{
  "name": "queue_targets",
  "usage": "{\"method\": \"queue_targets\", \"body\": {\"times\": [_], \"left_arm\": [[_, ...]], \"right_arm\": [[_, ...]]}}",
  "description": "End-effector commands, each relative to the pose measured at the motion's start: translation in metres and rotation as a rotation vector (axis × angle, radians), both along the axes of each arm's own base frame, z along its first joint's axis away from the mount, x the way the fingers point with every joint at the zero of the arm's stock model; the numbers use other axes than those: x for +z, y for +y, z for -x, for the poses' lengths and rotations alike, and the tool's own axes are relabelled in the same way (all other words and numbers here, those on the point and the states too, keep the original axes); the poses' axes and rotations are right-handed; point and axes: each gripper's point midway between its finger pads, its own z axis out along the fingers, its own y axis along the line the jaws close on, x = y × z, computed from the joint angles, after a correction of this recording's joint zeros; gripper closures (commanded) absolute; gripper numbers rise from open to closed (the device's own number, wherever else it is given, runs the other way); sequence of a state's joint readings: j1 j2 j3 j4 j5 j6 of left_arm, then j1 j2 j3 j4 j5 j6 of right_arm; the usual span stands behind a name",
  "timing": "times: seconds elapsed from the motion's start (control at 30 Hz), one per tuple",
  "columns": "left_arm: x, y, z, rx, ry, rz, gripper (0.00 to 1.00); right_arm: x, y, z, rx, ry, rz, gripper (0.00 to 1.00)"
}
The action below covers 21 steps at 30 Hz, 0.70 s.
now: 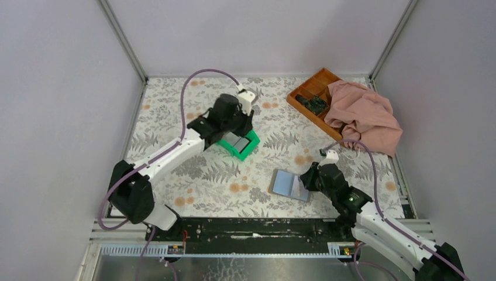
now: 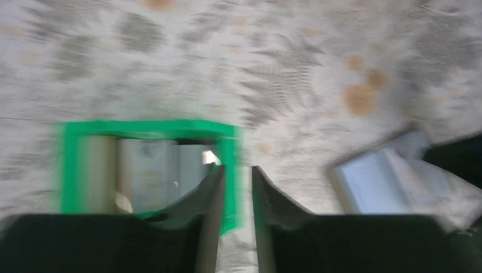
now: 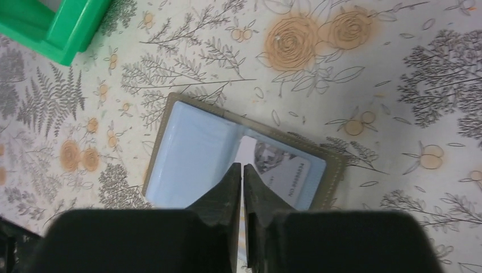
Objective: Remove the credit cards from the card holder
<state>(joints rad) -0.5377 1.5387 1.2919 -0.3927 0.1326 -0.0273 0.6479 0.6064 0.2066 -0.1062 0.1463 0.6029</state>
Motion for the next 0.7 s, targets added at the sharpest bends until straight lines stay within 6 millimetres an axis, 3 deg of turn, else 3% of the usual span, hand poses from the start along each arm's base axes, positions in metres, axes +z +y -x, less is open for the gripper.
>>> {"method": "queue_targets", "body": {"times": [0.0,0.03,0.07,0.2,0.23,0.33,0.37,0.4,0.5,0.53,0.6,0.67], "left_arm": [[-0.004,-0.078,0.044,-0.042,-0.091,0.231,0.93],[-0.012,-0.093,0.063,-0.073,-0.065,0.268,1.00],[-0.013,-0.105,0.076,-0.097,-0.066,0.289,1.00],[-0.010,-0.122,0.093,0.003,-0.299,0.067,0.98],[-0.010,-0.121,0.091,0.048,-0.331,0.017,0.87],[-0.032,-0.120,0.080,0.121,-0.294,-0.002,0.20],[-0.039,-0.121,0.077,0.127,-0.254,0.023,0.05],[-0.047,-0.124,0.076,0.113,-0.198,0.062,0.01],[-0.054,-0.136,0.083,0.029,-0.062,0.247,0.00],[-0.048,-0.140,0.088,0.008,-0.046,0.322,0.03],[-0.041,-0.148,0.103,-0.049,-0.005,0.439,0.24],[-0.039,-0.154,0.116,-0.114,0.043,0.510,0.28]], "right_arm": [[0.019,-0.016,-0.014,-0.131,-0.040,0.015,0.97],[0.016,-0.018,-0.012,-0.149,-0.026,0.017,1.00],[0.013,-0.020,-0.011,-0.158,-0.014,0.017,1.00],[0.004,-0.019,-0.004,-0.186,0.030,-0.031,1.00],[0.002,-0.018,-0.002,-0.193,0.041,-0.048,1.00],[0.001,-0.015,0.001,-0.202,0.054,-0.094,1.00],[0.002,-0.015,0.001,-0.205,0.051,-0.105,0.99],[0.003,-0.015,0.002,-0.208,0.052,-0.112,0.96],[0.004,-0.015,0.004,-0.237,0.071,-0.148,0.83],[0.003,-0.015,0.006,-0.241,0.083,-0.158,0.82],[-0.001,-0.013,0.011,-0.243,0.118,-0.168,0.84],[-0.007,-0.014,0.017,-0.252,0.157,-0.168,0.86]]}}
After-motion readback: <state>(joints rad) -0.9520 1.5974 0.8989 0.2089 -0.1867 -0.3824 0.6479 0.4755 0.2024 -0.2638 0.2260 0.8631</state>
